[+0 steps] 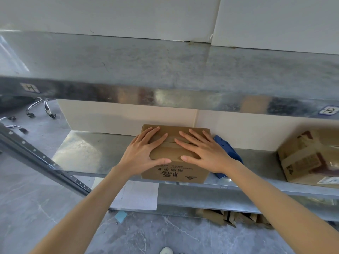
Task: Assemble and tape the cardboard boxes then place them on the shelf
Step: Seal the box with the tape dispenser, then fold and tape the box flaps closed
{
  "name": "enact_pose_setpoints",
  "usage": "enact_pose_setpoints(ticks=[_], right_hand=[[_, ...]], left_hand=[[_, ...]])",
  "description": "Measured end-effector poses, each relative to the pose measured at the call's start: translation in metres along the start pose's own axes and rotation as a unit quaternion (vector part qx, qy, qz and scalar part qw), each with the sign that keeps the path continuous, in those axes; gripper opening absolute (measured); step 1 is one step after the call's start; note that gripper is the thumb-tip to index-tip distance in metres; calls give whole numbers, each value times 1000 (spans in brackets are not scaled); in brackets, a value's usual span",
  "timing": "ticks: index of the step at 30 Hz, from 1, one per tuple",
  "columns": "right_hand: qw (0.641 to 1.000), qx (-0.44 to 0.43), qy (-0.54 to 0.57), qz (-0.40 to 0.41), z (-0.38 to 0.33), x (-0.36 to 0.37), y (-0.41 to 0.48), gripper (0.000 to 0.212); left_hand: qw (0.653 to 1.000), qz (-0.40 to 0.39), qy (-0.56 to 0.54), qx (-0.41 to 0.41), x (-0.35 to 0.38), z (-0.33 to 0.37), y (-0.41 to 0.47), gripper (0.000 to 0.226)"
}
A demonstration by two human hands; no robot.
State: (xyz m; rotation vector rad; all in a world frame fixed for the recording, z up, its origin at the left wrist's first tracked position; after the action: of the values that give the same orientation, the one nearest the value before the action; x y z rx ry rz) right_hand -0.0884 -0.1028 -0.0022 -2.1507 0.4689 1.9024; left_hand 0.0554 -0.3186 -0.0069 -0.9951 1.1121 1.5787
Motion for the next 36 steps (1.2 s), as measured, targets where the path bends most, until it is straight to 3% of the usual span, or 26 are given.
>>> enact_pose_setpoints(ticks=[4,8,13,18,22,29,36], right_hand=[[1000,14,-3,13,0,0,-3,75],[998,44,-3,40,-2,3,-5,73],[974,118,157,117,1,8,-6,72],[939,158,256,168,1,11,-7,61],[897,203,336,203,2,15,-8,62],[864,250,378,217,1,15,-9,67],[855,264,396,208,2,13,-7,62]], left_hand=[[1000,1,-14,-19,0,0,-1,101],[999,16,-22,-34,4,-1,-1,113],[990,52,-116,-65,7,-3,0,121],[979,69,-182,-67,6,-2,0,106],[948,113,-272,-123,8,0,1,91],[905,146,-358,-179,15,-4,2,74],[927,130,-330,-123,13,-6,5,69]])
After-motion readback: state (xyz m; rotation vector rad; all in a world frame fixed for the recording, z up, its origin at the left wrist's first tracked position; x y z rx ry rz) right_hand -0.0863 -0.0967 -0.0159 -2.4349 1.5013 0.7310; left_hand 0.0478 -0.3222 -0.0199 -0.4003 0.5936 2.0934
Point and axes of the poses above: each hand's wrist, its own y-axis towards the middle knuckle, its own x-axis out of the palm, z = x × y, the point moved 1 cm from there along y, towards the middle knuckle, and after that the axes turned 7 degrees about z, right-handed, at the moved point
